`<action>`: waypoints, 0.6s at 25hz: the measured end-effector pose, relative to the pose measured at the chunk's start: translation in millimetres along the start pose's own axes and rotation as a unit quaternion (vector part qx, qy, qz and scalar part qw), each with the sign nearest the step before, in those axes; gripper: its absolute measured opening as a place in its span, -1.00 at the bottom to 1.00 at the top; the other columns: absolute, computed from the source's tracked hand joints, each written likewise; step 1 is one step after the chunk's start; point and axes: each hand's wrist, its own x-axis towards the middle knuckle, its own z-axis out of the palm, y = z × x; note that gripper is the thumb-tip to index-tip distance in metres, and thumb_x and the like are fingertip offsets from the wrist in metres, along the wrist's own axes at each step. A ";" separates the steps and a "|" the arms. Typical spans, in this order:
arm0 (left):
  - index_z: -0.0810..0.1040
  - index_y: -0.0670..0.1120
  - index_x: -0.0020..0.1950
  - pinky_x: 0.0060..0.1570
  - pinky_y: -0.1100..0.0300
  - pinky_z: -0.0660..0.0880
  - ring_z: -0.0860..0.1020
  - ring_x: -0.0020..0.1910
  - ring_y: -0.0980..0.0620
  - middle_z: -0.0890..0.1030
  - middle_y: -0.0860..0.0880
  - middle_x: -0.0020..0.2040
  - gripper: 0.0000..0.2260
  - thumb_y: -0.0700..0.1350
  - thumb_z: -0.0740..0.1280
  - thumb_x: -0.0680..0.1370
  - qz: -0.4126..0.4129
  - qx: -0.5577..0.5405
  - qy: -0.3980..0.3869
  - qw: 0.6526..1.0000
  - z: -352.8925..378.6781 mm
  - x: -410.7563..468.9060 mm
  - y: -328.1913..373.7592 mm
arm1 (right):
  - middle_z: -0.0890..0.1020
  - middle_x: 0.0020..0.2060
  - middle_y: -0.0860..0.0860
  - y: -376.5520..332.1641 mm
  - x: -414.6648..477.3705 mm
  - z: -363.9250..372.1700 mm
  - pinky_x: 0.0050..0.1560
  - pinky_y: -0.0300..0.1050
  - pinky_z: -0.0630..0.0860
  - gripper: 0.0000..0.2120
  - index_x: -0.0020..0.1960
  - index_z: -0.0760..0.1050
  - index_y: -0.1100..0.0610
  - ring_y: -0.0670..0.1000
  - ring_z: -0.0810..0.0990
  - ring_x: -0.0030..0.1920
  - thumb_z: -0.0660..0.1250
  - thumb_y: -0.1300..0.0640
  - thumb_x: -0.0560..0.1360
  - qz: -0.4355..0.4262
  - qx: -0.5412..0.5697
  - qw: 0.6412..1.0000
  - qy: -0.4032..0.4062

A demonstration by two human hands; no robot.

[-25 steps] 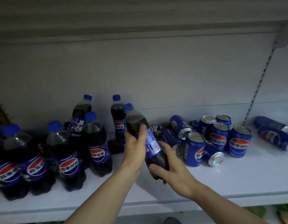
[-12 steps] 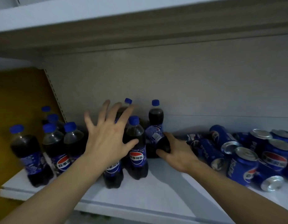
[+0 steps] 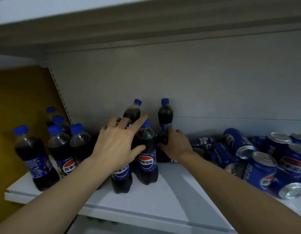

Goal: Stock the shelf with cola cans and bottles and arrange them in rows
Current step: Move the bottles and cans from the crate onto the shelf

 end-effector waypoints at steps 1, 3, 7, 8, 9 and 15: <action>-0.12 0.26 0.62 0.23 -0.15 0.47 0.34 0.43 -0.19 0.43 -0.02 0.45 -0.15 0.34 0.32 0.49 0.002 0.001 0.000 1.000 0.4 0.7 0.2 | 0.49 0.14 0.17 0.3 0.6 0.9 0.12 0.18 0.57 -0.43 0.35 0.28 0.04 0.28 0.58 0.11 0.48 -0.04 0.47 0.004 0.018 1.000 -0.011; -0.12 0.25 0.61 0.23 -0.15 0.46 0.34 0.43 -0.19 0.43 -0.03 0.45 -0.16 0.35 0.31 0.50 0.005 0.004 0.002 1.000 0.8 2.5 0.3 | 0.45 0.20 0.18 3.8 -2.8 0.5 0.20 0.18 0.55 -0.31 0.45 0.21 0.01 0.28 0.55 0.16 0.50 0.02 0.45 0.008 0.055 0.998 -0.036; -0.11 0.23 0.62 0.28 -0.14 0.42 0.34 0.43 -0.17 0.39 -0.03 0.47 -0.17 0.34 0.30 0.51 0.003 -0.003 -0.001 1.000 -1.9 1.8 -0.2 | 0.34 0.34 0.13 12.8 -23.8 -6.7 0.25 0.15 0.51 -0.14 0.55 0.07 -0.09 0.24 0.43 0.31 0.50 0.01 0.41 -0.025 0.041 0.999 -0.025; -0.08 0.22 0.62 0.28 -0.15 0.41 0.34 0.42 -0.16 0.39 -0.04 0.47 -0.18 0.33 0.31 0.51 0.002 -0.012 0.000 1.000 -4.2 0.8 -0.6 | 0.30 0.37 0.10 12.8 -31.1 -11.5 0.25 0.13 0.50 -0.14 0.55 0.06 -0.10 0.21 0.38 0.35 0.49 -0.02 0.41 -0.041 0.024 0.999 -0.009; -0.04 0.21 0.62 0.29 -0.15 0.41 0.36 0.42 -0.15 0.39 -0.05 0.46 -0.19 0.32 0.32 0.51 0.000 -0.023 0.002 1.000 -7.5 -0.9 -0.7 | 0.28 0.40 0.08 12.0 -39.2 -17.3 0.26 0.11 0.48 -0.15 0.56 0.06 -0.09 0.17 0.34 0.37 0.47 -0.05 0.42 -0.064 0.014 0.998 0.012; 0.11 0.13 0.60 0.28 -0.12 0.42 0.38 0.38 -0.13 0.41 -0.06 0.42 -0.31 0.25 0.30 0.54 -0.001 -0.055 0.041 0.998 -42.4 -24.6 -3.7 | 0.36 0.41 0.04 -16.6 -94.7 -58.2 0.33 -0.05 0.39 -0.34 0.51 0.25 0.05 0.03 0.34 0.38 0.35 -0.10 0.48 -0.247 0.035 0.957 0.148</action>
